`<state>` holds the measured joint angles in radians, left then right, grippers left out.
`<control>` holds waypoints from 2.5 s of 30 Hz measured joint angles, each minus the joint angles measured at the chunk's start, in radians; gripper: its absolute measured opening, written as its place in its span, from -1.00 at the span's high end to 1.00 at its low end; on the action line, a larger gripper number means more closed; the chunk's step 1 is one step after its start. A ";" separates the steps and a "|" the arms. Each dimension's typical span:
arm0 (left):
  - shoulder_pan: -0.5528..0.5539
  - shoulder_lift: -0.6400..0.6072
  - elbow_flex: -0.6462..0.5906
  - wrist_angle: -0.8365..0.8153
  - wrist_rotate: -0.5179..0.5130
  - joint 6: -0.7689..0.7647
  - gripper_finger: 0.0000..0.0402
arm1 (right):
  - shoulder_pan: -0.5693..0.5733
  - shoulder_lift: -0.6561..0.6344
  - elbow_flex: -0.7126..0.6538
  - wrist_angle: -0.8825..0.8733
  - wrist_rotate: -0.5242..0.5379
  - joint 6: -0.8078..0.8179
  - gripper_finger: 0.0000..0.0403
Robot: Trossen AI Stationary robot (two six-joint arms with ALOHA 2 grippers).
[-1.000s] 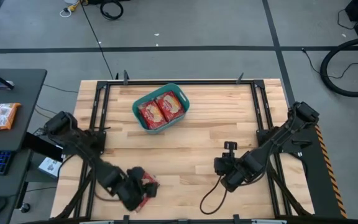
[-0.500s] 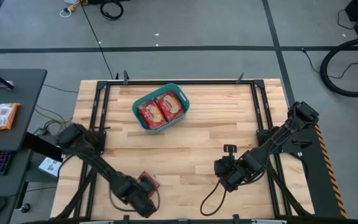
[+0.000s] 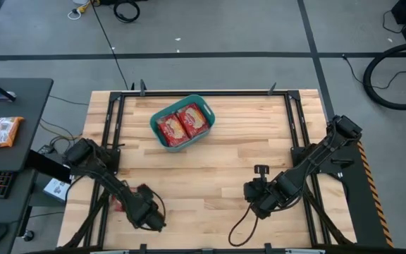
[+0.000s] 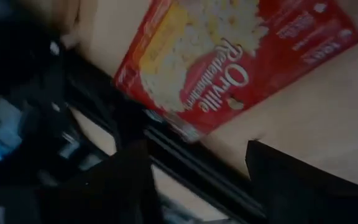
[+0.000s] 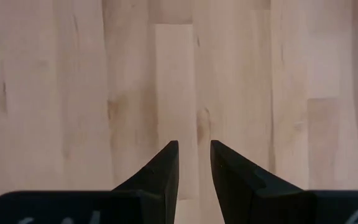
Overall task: Sort popcorn bags into baskets
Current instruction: Put the popcorn bag into the green bin
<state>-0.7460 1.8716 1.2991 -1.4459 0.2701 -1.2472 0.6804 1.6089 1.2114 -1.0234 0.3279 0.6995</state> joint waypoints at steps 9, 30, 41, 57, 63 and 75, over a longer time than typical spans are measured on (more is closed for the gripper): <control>-0.094 -0.043 0.019 0.369 -0.064 -0.781 -0.39 | -0.068 0.000 0.000 0.036 -0.007 -0.079 0.52; -0.266 -0.020 0.018 0.052 -0.183 -0.139 -0.39 | -0.021 0.000 0.000 0.080 -0.056 0.001 0.52; -0.303 0.088 0.017 0.042 -0.298 0.476 -0.39 | 0.059 0.000 0.000 0.079 0.026 0.234 0.52; -0.307 0.133 -0.064 0.066 -0.432 0.023 -0.39 | 0.124 0.000 0.000 0.079 0.005 0.418 0.52; -0.331 0.126 -0.083 0.144 -0.460 0.065 -0.39 | 0.128 0.000 0.000 0.079 -0.029 0.508 0.52; -0.409 0.126 -0.157 0.190 -0.627 0.216 -0.39 | 0.151 0.000 0.000 0.080 -0.057 0.607 0.52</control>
<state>-1.1554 1.9976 1.1418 -1.2559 -0.3573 -1.0317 0.8318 1.6089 1.2110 -0.9436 0.2707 1.3068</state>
